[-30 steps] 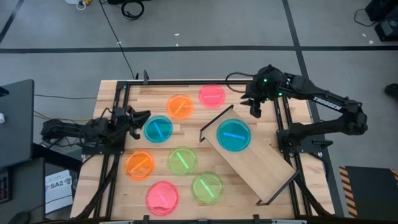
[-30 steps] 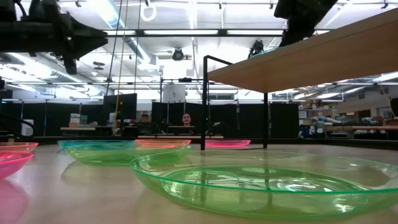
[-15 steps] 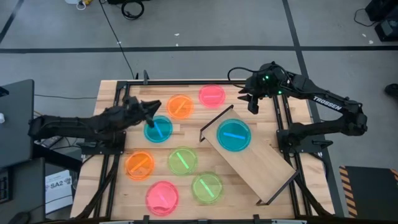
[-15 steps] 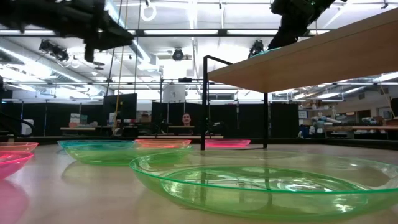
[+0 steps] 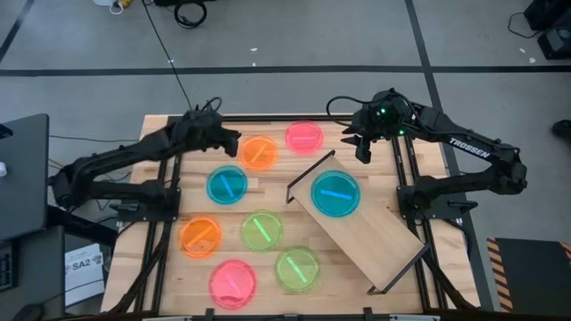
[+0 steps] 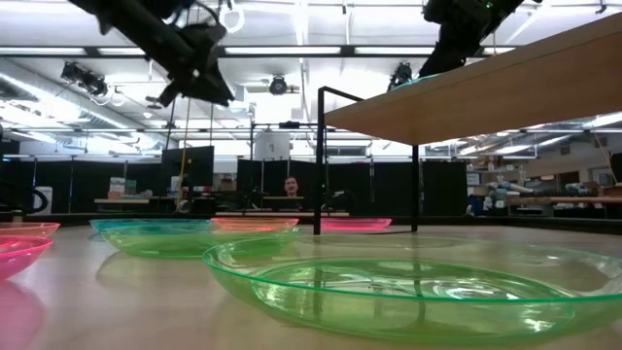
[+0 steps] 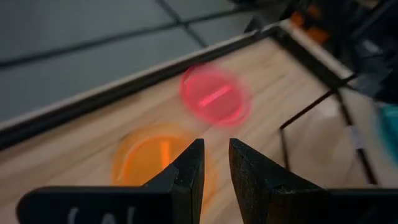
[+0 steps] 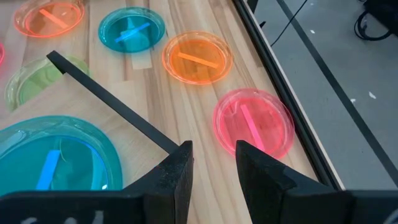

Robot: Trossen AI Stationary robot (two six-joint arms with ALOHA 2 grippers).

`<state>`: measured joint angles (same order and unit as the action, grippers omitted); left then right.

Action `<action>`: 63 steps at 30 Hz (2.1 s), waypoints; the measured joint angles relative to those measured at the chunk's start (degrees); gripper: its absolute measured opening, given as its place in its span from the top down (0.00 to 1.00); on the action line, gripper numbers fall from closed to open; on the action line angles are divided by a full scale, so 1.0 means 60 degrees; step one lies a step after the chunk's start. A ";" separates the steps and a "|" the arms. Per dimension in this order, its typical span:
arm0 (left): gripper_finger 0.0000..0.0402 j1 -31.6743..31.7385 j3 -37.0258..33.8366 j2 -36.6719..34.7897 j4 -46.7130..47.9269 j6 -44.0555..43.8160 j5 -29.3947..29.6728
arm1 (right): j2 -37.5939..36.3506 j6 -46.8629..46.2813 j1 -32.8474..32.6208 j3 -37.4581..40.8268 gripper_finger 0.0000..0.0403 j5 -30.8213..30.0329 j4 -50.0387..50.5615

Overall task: Place and stack plates onto a shelf
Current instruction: Put the top orange plate on the shelf

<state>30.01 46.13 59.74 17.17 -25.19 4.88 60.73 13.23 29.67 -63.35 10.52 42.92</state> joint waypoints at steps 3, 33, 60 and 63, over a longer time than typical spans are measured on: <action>0.80 0.0687 0.0243 0.0657 0.0317 0.0048 -0.0421 | 0.0000 0.0000 0.0000 0.0000 0.68 0.0000 0.0004; 0.80 0.3026 0.0248 0.5071 0.0278 0.0037 -0.2057 | 0.0001 -0.0004 -0.0004 0.0004 0.68 0.0007 0.0007; 0.80 0.2508 0.0266 0.6398 -0.0169 -0.0214 -0.2187 | 0.0004 -0.0004 -0.0007 0.0004 0.68 0.0008 0.0007; 0.81 0.2505 0.0266 0.6394 -0.0171 -0.0211 -0.2251 | 0.0004 -0.0004 -0.0007 0.0004 0.68 0.0007 0.0007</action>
<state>45.04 47.72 98.10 16.14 -26.46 -8.63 60.75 13.21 29.63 -63.33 10.57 42.96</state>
